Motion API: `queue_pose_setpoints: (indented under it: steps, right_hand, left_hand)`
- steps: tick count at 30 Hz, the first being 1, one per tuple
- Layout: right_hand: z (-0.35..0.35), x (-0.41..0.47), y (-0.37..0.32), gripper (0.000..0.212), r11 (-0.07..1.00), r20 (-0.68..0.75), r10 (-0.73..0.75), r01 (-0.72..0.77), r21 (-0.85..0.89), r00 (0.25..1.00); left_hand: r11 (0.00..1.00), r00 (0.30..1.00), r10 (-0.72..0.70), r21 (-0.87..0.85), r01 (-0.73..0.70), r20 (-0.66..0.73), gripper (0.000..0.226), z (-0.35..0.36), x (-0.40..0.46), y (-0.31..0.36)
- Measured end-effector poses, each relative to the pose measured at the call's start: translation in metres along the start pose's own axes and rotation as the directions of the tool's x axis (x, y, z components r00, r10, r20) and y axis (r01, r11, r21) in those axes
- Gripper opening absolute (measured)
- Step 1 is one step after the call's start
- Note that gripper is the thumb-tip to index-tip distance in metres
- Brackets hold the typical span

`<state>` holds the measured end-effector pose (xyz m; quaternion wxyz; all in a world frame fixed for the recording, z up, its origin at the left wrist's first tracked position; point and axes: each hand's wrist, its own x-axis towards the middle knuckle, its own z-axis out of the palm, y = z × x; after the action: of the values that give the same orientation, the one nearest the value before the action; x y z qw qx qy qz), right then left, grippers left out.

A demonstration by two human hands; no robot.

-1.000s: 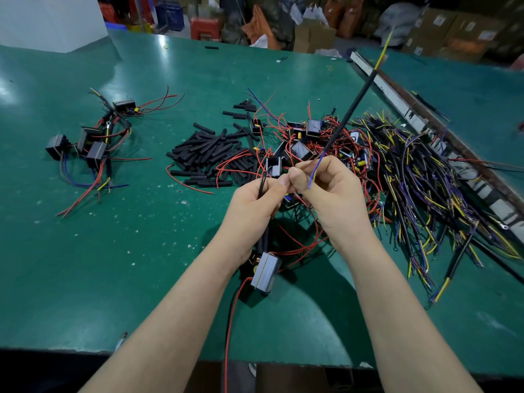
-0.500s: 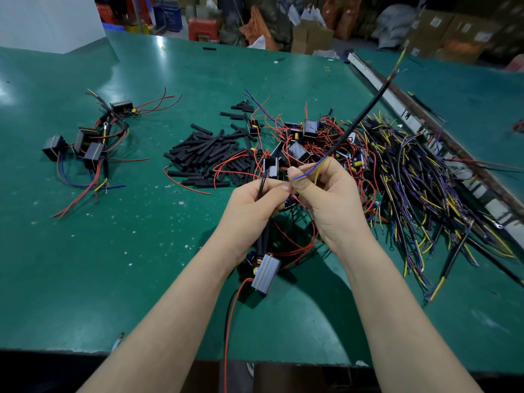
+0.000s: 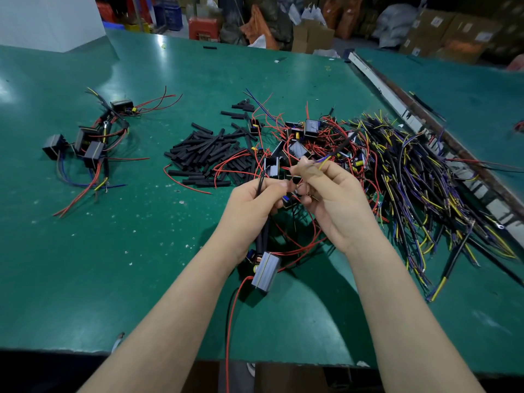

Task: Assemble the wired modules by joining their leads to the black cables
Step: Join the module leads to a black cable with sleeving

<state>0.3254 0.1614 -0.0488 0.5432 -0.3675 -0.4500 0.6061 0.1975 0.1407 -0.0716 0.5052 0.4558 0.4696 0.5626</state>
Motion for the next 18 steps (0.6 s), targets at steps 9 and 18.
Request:
queue_pose_setpoints:
  steps: [9,18]
  right_hand:
    - [-0.0038,-0.0006,0.0,0.022,0.993,0.015,0.025,-0.023,-0.12,1.0]
    - [-0.0034,-0.001,-0.0016,0.023,0.996,-0.005,0.013,-0.013,-0.093,1.0]
  left_hand:
    - [0.999,1.0,-0.027,-0.024,0.027,0.009,0.041,0.0001,-0.0001,0.0028]
    - [1.0,0.999,0.011,0.013,-0.01,-0.031,0.017,-0.0018,0.0016,-0.0048]
